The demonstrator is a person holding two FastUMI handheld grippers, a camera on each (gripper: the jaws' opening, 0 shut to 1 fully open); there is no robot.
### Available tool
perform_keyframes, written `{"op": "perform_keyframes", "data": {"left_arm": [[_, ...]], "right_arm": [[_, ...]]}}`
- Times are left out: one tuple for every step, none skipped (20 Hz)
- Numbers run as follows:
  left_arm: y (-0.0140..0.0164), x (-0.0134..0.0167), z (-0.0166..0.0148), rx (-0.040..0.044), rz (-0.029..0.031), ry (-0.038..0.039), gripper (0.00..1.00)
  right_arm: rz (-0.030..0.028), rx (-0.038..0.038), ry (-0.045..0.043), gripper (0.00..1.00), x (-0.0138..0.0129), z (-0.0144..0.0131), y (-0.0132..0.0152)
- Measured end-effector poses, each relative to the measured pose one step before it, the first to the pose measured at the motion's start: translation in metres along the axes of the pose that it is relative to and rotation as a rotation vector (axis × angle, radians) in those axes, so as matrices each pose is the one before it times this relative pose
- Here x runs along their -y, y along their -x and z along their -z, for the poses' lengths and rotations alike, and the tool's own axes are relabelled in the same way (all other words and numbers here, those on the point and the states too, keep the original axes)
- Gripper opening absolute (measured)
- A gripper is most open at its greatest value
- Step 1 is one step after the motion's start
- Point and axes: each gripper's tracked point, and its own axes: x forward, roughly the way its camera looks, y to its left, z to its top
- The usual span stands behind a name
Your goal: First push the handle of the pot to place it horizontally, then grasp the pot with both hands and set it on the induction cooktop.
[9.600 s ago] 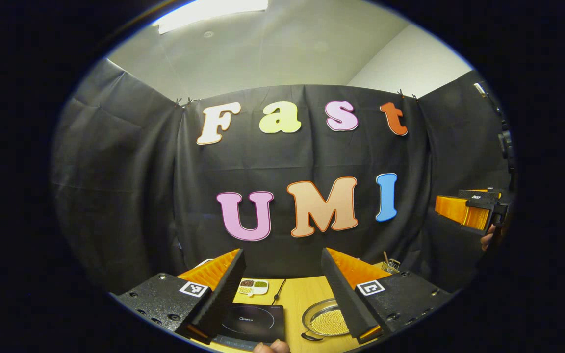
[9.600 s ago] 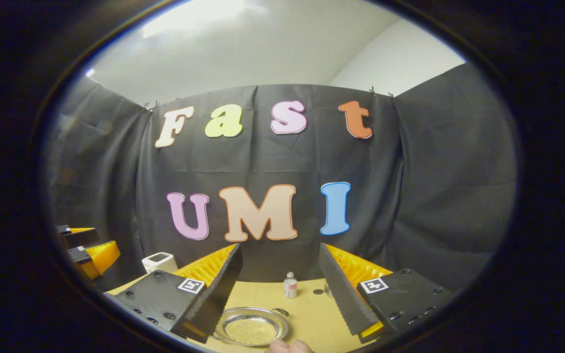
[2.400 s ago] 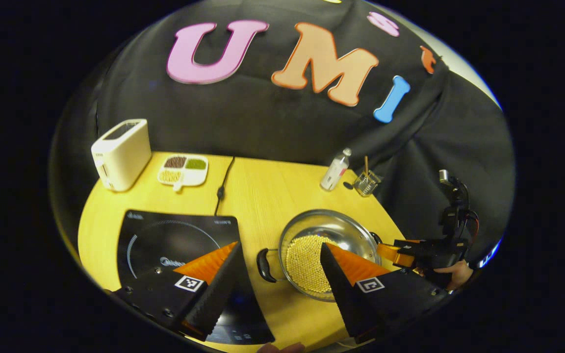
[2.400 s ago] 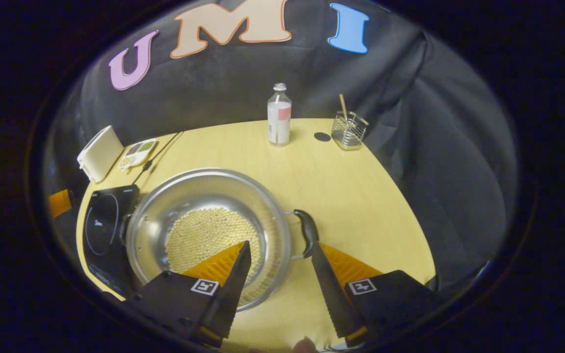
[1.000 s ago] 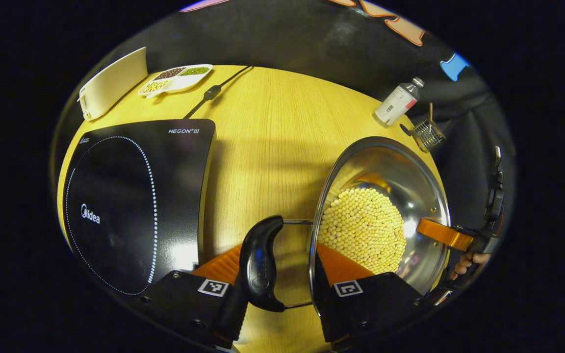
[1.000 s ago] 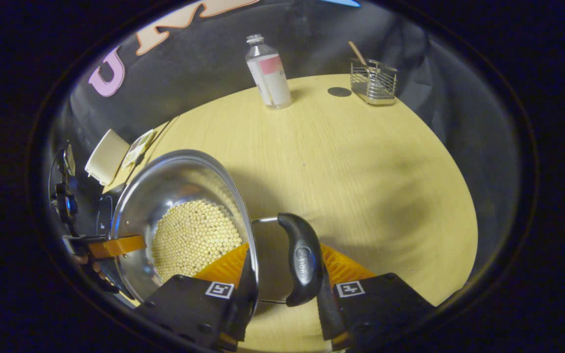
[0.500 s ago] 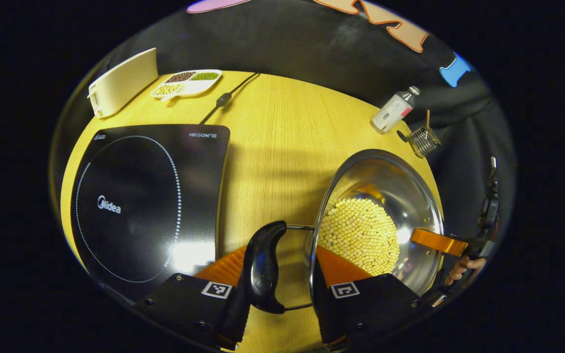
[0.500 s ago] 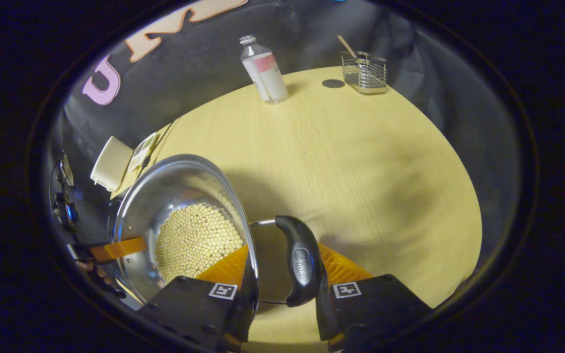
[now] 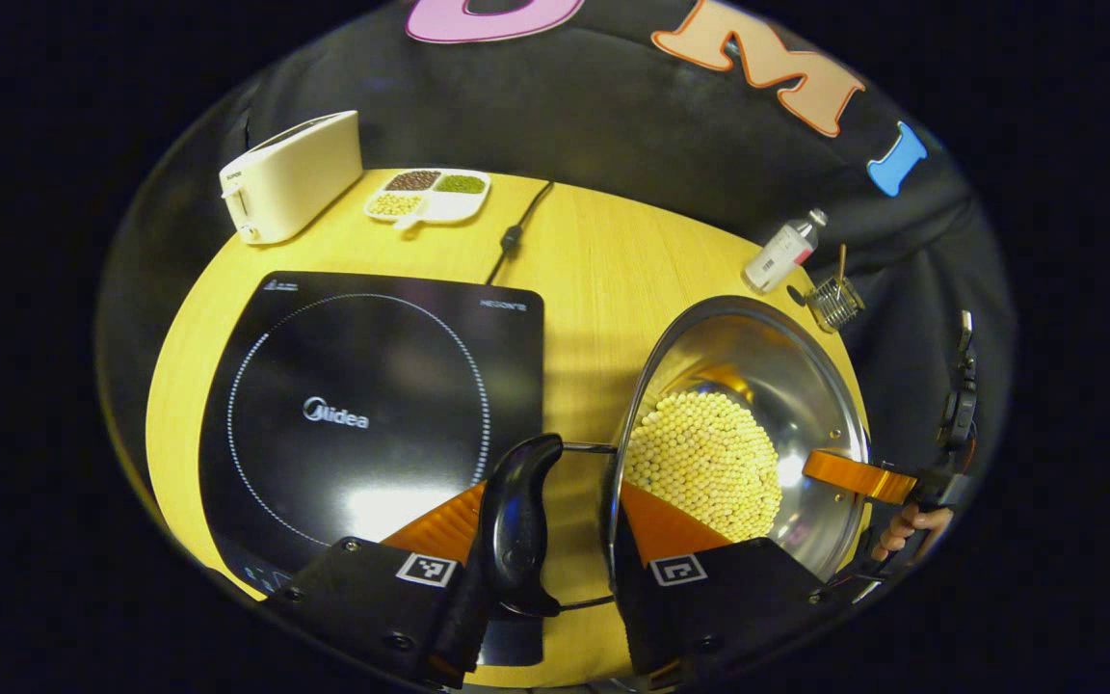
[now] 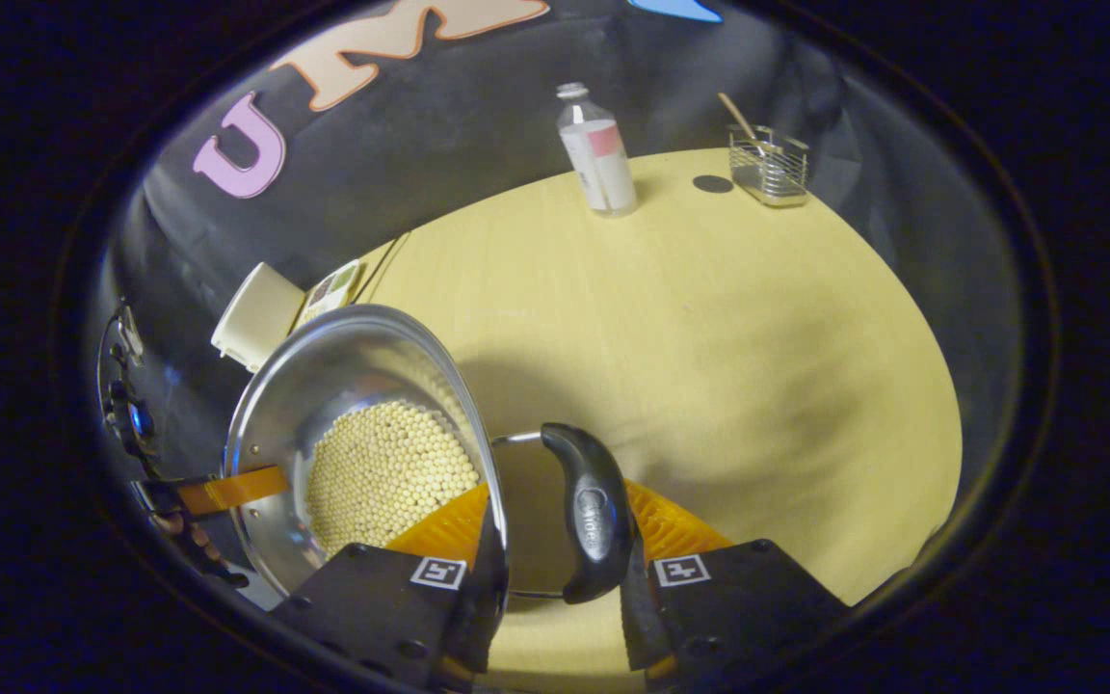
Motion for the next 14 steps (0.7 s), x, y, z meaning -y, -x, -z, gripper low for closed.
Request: {"op": "perform_keyframes", "data": {"left_arm": [[0.00371, -0.00932, -0.00194, 0.00231, 0.00679, 0.00899, 0.58], [0.00402, -0.00962, 0.0, 0.00161, 0.00767, 0.01043, 0.58], [0.00374, -0.00962, -0.00278, 0.00315, 0.00978, 0.00473, 0.59], [0.00319, -0.01073, -0.00195, 0.00472, 0.01392, -0.00214, 0.58], [0.00453, -0.01101, -0.003, 0.00638, 0.01527, -0.00064, 0.58], [0.00338, -0.00993, -0.00354, 0.00392, 0.01327, 0.00098, 0.58], [0.00516, -0.01265, -0.00168, 0.00043, 0.0117, -0.00187, 0.58], [0.00077, -0.01402, -0.00267, 0.00221, 0.01046, -0.0047, 0.58], [0.00259, -0.01319, -0.00414, 0.00222, 0.00906, -0.00895, 0.58], [0.00169, -0.0106, -0.00314, 0.0016, 0.00788, -0.0081, 0.58], [0.00118, -0.01117, -0.00448, 0.0047, 0.00724, -0.00434, 0.58], [0.00049, -0.01029, -0.00366, 0.00602, 0.00826, -0.00198, 0.58], [0.00063, -0.01072, -0.00235, -0.00001, 0.00852, 0.0036, 0.56], [0.00108, -0.00867, -0.00148, -0.00226, 0.0053, 0.00838, 0.6]], "right_arm": [[0.00418, 0.00632, 0.00789, 0.51, -0.01069, 0.00052, 0.00076], [0.0068, 0.00639, 0.00663, 0.51, -0.01114, 0.00182, 0.00136], [0.00893, 0.00495, 0.00287, 0.51, -0.01119, 0.00134, 0.00204], [0.01178, 0.00313, -0.00042, 0.51, -0.01199, 0.00091, 0.00312], [0.0123, 0.0074, 0.0031, 0.51, -0.01264, 0.004, 0.00437], [0.01131, 0.00874, 0.0034, 0.51, -0.01334, 0.00299, 0.00314], [0.01151, 0.00174, -0.00167, 0.51, -0.01197, 0.00413, 0.00228], [0.01138, 0.00031, -0.00445, 0.51, -0.01187, 0.00504, 0.00232], [0.01087, -0.00005, -0.00345, 0.51, -0.01197, 0.00343, 0.00076], [0.00983, 0.00076, 0.00009, 0.51, -0.01204, 0.00303, -0.00038], [0.00921, 0.00119, 0.00281, 0.51, -0.01095, 0.00058, -0.00021], [0.00929, 0.00098, 0.00419, 0.51, -0.01225, 0.00074, -0.00048], [0.01092, -0.00029, 0.00508, 0.51, -0.01024, -0.00039, -0.00019], [0.00918, -0.00275, 0.007, 0.51, -0.00912, 0.00022, -0.00077]]}}
